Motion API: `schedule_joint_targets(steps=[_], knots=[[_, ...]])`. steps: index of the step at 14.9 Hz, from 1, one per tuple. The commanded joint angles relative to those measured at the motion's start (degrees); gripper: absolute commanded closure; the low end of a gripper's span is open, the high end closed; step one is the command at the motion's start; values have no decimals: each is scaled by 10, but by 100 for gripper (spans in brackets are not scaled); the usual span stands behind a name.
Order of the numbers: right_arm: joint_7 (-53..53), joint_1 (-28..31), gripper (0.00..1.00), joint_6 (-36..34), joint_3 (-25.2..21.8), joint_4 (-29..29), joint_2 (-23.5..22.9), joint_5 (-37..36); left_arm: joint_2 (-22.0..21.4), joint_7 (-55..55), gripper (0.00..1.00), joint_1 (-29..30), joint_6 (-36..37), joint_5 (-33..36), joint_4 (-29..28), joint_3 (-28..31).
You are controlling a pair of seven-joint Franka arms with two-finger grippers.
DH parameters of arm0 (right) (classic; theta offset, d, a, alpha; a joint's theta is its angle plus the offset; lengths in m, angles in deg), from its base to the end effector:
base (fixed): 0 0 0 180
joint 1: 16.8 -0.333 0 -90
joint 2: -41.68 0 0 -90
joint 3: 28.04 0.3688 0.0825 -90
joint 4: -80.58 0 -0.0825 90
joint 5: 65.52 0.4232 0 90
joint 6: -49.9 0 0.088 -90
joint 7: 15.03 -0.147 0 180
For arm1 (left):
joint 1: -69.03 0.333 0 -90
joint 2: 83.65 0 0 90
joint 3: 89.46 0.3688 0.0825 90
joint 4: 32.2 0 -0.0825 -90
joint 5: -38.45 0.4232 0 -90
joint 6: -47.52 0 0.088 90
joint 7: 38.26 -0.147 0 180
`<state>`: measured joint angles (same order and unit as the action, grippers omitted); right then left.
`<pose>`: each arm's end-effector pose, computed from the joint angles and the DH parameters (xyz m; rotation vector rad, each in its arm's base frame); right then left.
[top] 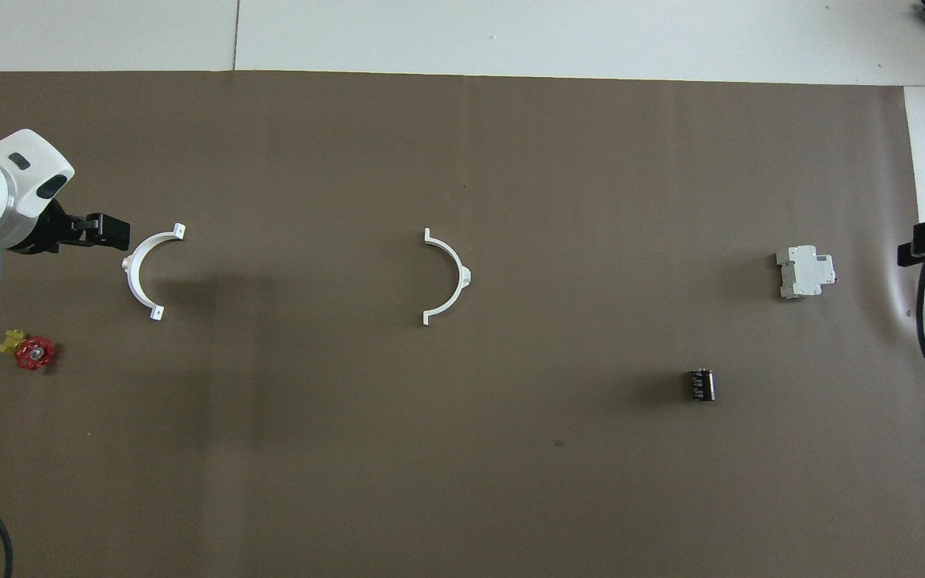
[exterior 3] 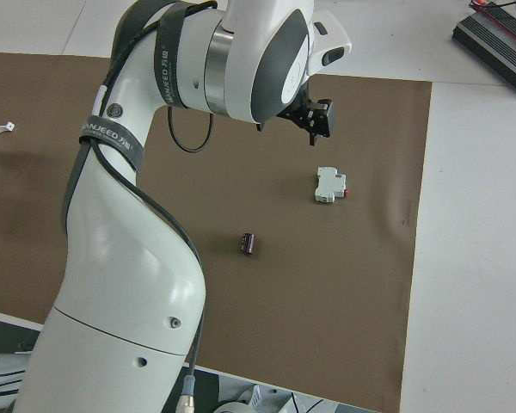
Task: Assemble drain pipe with both arms
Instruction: 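Lower the left gripper onto the other white half-ring and grasp it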
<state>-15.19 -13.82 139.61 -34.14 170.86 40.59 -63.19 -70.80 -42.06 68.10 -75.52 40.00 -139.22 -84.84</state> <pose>0.5918 -0.0879 0.6232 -3.0904 0.2503 0.0400 0.6651 0.0425 0.3936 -3.0959 0.0287 -0.0823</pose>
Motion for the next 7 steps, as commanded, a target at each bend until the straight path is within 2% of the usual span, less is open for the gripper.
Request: schedule_joint_targets(steps=[1, 3, 7], knots=[[59, -2, 0, -1, 5, 17, 11, -4, -7, 7, 0, 8, -75, 11, -51, -4], [60, -9, 0, -14, 10, 5, 8, -14, -1, 7, 0, 11, -116, 11, -75, -4], [17, -38, 0, 3, 12, 16, 11, -25, 10, 10, 0, 14, -127, 10, -86, -4]])
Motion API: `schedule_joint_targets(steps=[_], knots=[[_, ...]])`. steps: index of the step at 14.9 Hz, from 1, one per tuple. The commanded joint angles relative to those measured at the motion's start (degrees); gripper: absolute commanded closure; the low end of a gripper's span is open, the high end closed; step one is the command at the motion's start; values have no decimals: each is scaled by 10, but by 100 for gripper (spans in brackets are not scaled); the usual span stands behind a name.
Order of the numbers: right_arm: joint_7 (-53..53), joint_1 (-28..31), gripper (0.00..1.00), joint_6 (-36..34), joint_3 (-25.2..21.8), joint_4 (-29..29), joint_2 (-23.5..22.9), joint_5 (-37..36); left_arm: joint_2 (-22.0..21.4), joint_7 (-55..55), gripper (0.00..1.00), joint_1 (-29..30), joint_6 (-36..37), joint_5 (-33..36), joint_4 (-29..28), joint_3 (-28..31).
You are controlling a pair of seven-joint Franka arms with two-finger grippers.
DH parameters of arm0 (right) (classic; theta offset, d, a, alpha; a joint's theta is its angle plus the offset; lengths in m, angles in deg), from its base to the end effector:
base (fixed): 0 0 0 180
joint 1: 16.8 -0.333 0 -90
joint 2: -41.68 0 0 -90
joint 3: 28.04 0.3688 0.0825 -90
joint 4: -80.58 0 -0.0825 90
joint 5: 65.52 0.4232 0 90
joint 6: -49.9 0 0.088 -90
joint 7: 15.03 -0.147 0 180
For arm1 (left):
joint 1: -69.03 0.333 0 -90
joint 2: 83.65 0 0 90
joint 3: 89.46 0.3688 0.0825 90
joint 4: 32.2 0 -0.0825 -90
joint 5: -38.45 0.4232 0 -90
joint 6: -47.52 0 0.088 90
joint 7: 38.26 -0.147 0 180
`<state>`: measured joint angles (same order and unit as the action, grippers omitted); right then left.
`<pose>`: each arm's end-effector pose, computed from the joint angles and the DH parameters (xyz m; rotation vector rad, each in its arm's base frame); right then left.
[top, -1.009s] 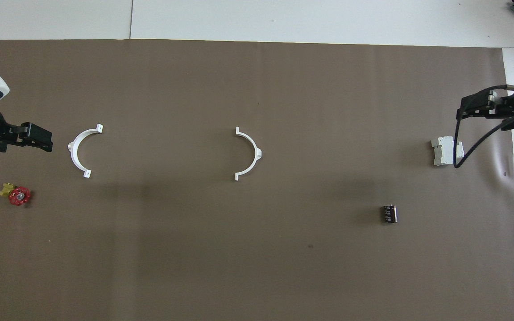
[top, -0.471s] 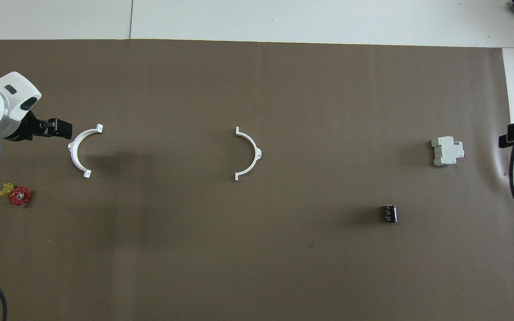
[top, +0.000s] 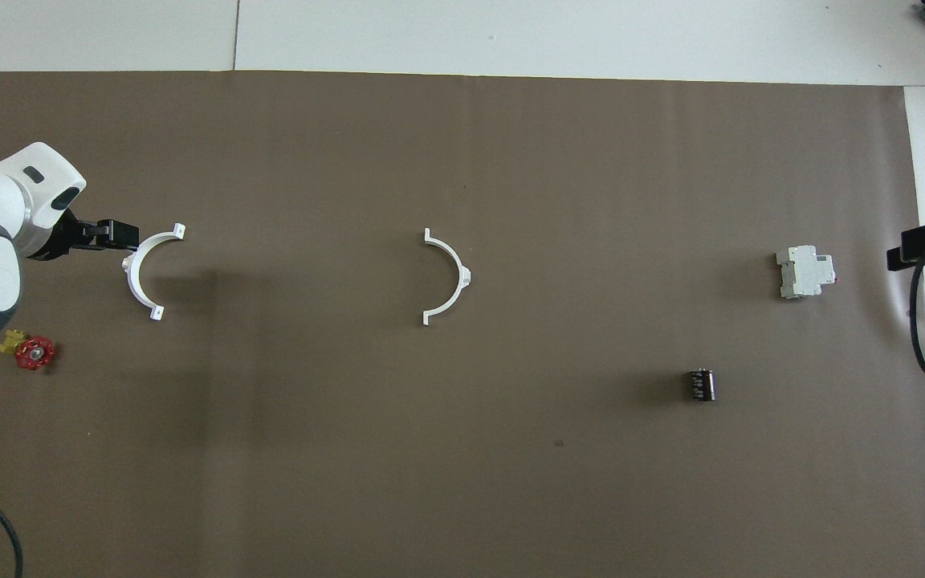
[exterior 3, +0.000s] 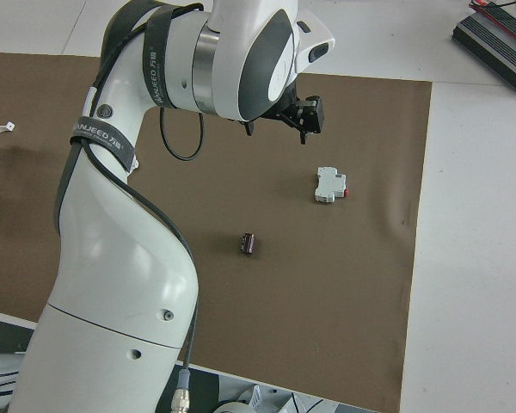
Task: Assemble drain pipe with both arms
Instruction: 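Lower the left gripper onto the other white half-ring and grasp it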
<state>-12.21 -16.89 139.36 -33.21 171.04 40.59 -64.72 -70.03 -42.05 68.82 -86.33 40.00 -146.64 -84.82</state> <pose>0.5952 -0.0503 0.6211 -3.1258 0.0619 0.0555 0.6516 0.0501 0.3392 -3.0913 0.0152 -0.1525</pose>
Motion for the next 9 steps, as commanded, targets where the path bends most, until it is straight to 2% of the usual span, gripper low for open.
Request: schedule_joint_targets(steps=[1, 4, 6, 9], knots=[[-13, -8, 0, -1, 2, 15, 12, -9, 4, 15, 0, 6, -21, 10, -14, -4], [-35, -27, 0, 3, 3, 47, 32, -10, 17, 50, 3, 6, -45, 10, -21, -5], [-46, -37, 0, 1, 3, 43, 30, -10, 37, 56, 3, 6, -69, 10, -22, -5], [-34, -32, 0, -5, 2, 30, 33, -9, 39, 57, 3, 6, -62, 10, -22, -5]])
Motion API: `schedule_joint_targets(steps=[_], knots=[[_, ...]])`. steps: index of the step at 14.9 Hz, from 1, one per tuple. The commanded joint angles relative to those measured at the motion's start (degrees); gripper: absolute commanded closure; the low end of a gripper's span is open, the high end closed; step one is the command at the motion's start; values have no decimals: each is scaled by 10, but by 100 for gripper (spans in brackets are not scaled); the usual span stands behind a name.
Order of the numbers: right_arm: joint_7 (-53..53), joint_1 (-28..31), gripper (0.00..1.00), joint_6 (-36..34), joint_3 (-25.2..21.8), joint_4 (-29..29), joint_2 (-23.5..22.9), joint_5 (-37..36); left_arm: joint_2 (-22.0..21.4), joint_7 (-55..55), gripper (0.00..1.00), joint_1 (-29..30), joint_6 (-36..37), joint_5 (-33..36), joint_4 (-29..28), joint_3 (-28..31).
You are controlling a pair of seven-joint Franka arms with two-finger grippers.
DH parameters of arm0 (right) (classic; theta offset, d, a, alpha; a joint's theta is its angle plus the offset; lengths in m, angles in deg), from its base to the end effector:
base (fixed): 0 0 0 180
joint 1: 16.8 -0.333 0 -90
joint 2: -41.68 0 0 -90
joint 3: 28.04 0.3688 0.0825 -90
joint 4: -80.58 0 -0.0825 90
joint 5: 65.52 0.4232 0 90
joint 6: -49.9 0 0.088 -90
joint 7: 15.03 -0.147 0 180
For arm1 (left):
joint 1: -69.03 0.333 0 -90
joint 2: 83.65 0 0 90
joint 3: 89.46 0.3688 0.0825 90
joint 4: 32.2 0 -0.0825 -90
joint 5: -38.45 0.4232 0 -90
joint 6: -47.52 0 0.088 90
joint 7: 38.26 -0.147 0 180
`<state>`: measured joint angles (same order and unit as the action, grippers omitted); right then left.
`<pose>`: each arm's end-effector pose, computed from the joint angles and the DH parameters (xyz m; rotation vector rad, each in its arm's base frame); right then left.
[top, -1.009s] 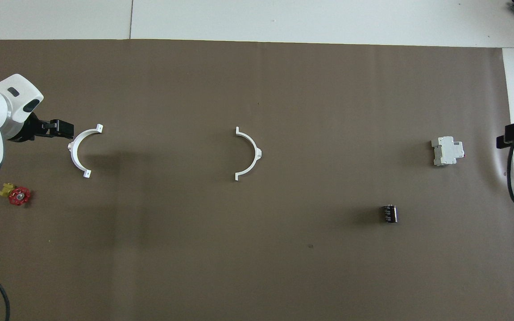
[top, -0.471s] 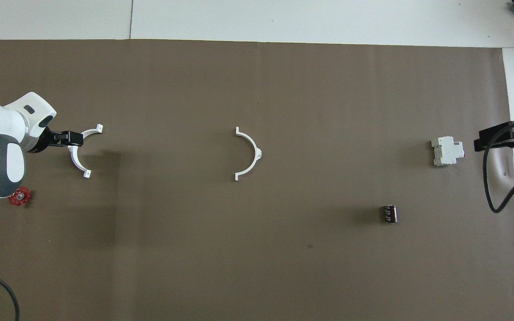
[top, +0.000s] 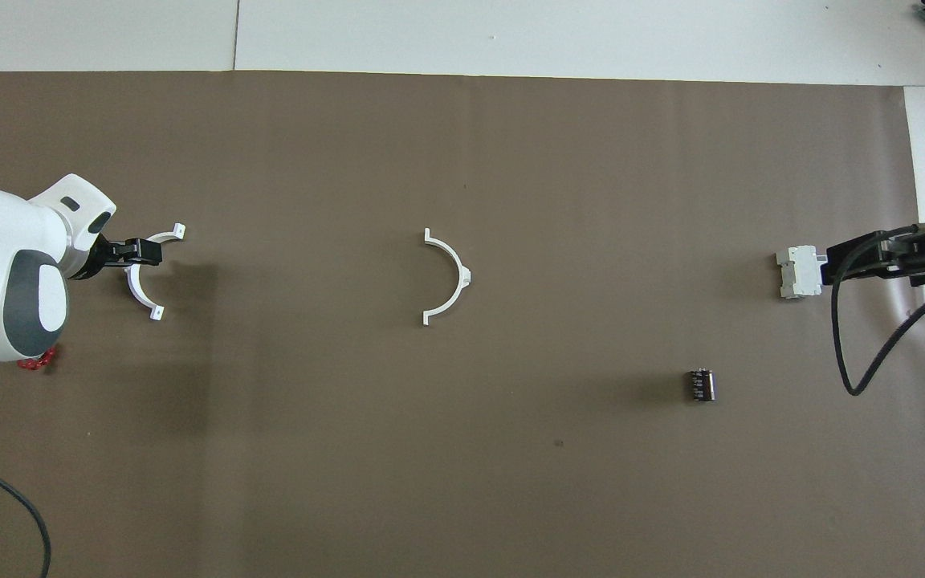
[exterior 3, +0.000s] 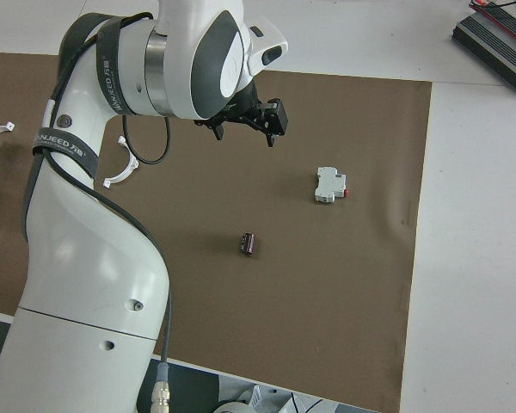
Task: Assemble drain pipe with both arms
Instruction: 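Carry the half-ring with the left gripper toward the placed half-ring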
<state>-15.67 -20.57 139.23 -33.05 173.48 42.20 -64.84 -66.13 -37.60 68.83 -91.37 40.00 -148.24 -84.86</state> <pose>0.5854 -0.0111 0.6159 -3.1271 0.0515 0.0832 0.6527 0.0496 0.2905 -3.0910 -0.0988 -0.1429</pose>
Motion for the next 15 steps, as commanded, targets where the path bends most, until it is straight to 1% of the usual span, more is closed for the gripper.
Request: schedule_joint_targets(steps=[1, 4, 7, 11, 13, 15], knots=[[12, 7, 0, -12, -4, -2, 17, -8, 1, 17, 3, 6, -13, 10, -6, -5], [26, 7, 0, 1, -4, 10, 23, -10, 2, 19, 3, 6, -15, 10, -5, -5], [27, 4, 0, 1, -4, 14, 25, -22, 2, 18, 9, 6, -16, 10, -6, -5], [23, 8, 0, 0, -4, 16, 27, -13, 12, 18, 11, 7, -31, 10, -6, -5], [22, 6, 0, 1, -4, 15, 27, -12, 12, 18, 20, 7, -31, 10, -6, -4], [24, 6, 0, -1, -4, 15, 27, -11, 12, 18, 39, 7, -31, 10, -6, -5]])
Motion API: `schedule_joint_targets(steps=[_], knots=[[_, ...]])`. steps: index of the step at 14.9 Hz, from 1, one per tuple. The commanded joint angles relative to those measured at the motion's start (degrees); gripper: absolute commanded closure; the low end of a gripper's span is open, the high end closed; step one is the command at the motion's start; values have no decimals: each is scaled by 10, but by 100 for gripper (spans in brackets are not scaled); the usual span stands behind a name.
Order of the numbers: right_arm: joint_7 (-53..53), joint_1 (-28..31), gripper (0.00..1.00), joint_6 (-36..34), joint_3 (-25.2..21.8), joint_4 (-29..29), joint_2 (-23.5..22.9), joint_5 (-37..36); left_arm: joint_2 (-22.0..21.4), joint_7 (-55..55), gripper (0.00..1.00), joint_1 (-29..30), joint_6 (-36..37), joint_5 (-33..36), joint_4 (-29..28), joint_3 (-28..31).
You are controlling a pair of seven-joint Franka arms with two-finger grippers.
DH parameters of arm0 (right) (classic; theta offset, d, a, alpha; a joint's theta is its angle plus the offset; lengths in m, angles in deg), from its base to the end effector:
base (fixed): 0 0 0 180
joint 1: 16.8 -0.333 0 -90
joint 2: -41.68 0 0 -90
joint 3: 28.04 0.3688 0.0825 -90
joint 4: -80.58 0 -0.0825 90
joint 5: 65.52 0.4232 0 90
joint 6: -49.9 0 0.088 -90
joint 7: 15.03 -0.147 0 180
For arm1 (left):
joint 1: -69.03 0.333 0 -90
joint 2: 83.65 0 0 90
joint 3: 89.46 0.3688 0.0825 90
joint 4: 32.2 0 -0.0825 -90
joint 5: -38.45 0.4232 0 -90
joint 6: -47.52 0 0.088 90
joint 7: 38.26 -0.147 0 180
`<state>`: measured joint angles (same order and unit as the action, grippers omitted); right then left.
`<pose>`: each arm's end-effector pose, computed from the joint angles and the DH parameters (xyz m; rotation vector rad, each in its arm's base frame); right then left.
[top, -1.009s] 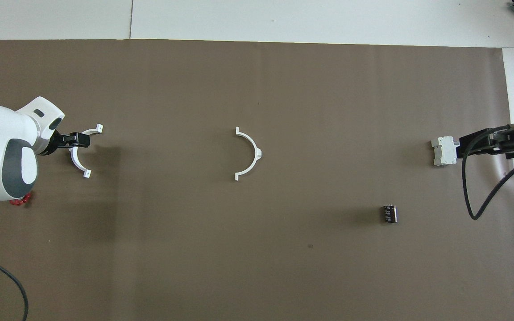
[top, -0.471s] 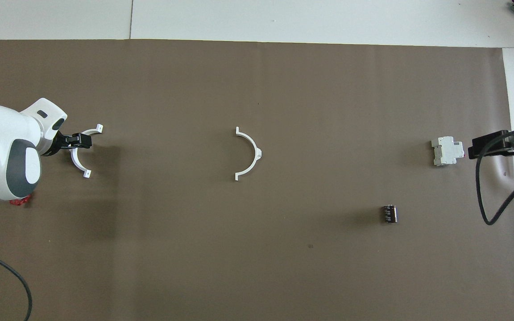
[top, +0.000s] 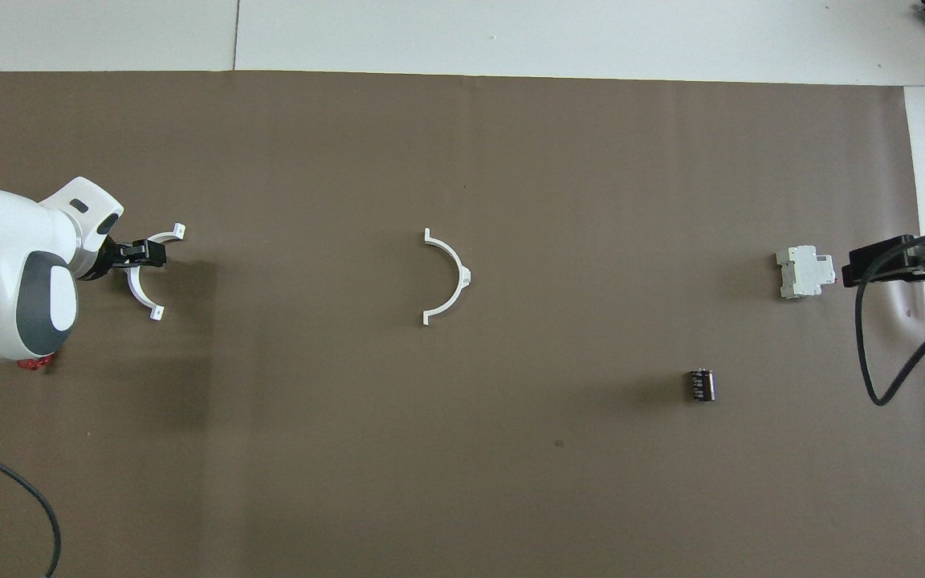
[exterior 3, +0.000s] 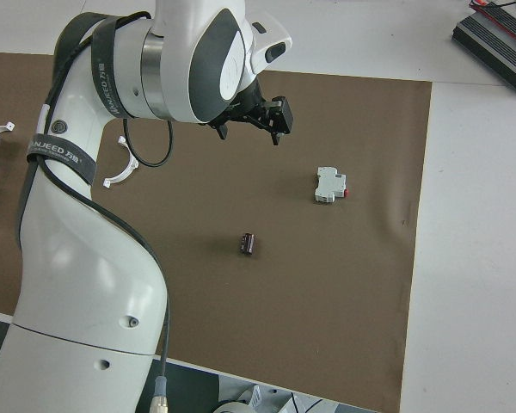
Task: Assemble drain pipe with both arms
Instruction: 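Carry the half-ring with the left gripper toward the placed half-ring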
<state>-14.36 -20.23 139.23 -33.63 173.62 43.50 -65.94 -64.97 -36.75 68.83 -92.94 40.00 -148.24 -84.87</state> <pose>0.5783 -0.0238 0.6278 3.1375 -0.0406 -0.0521 0.6555 0.0496 0.2800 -3.0892 -0.1197 -0.1545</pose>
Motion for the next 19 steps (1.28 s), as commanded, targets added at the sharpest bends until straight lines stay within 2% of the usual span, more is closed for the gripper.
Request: schedule_joint_targets(steps=[1, 4, 5, 9, 12, 15, 19], knots=[[11, 4, 0, -4, 2, 13, 14, 0, 0, 10, 52, 7, -16, 10, -5, -5], [11, 3, 0, -4, 2, 13, 14, 0, -1, 10, 94, 6, -16, 11, -5, -5], [11, 3, 0, -4, 2, 13, 14, 0, -1, 10, 100, 6, -15, 11, -5, -5], [11, 4, 0, -4, 2, 13, 14, 0, -1, 12, 100, 4, -13, 10, -2, -5], [11, 3, 0, -4, 2, 13, 14, 0, -12, 53, 100, -7, -5, 11, -2, -15], [11, 3, 0, -4, 2, 13, 14, 0, -32, 69, 100, -11, 55, 11, 7, -66], [11, 4, 0, -4, 2, 13, 14, 0, -37, 213, 100, -15, 91, 12, 26, -137]])
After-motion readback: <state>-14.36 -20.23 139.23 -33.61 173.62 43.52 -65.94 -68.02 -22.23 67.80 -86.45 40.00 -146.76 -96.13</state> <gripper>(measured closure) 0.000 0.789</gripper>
